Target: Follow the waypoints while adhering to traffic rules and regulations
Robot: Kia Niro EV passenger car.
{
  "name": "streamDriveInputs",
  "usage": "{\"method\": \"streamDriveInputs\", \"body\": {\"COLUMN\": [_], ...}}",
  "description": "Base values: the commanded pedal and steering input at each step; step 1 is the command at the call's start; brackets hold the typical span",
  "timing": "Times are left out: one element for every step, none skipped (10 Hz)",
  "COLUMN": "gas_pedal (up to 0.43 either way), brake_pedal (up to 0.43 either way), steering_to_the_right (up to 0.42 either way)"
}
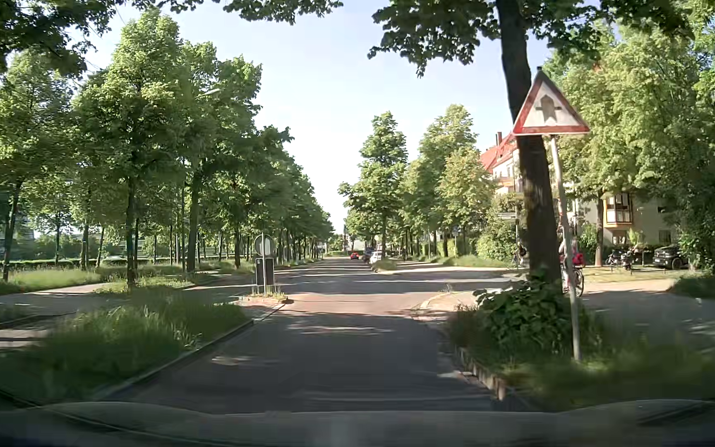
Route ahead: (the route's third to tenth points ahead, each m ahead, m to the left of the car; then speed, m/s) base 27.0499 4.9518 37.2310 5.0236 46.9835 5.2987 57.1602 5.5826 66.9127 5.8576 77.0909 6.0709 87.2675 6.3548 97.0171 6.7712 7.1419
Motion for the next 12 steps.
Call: {"method": "streamDriveInputs", "body": {"gas_pedal": [0.000,0.000,0.000,0.000,0.000,0.000,0.000,0.000,0.000,0.000,0.000,0.000], "brake_pedal": [0.000,0.000,0.000,0.000,0.000,0.000,0.000,0.000,0.000,0.000,0.000,0.000], "steering_to_the_right": [-0.001,-0.002,-0.003,-0.004,-0.005,-0.006,-0.005,-0.006,-0.006,-0.006,-0.006,-0.005]}}
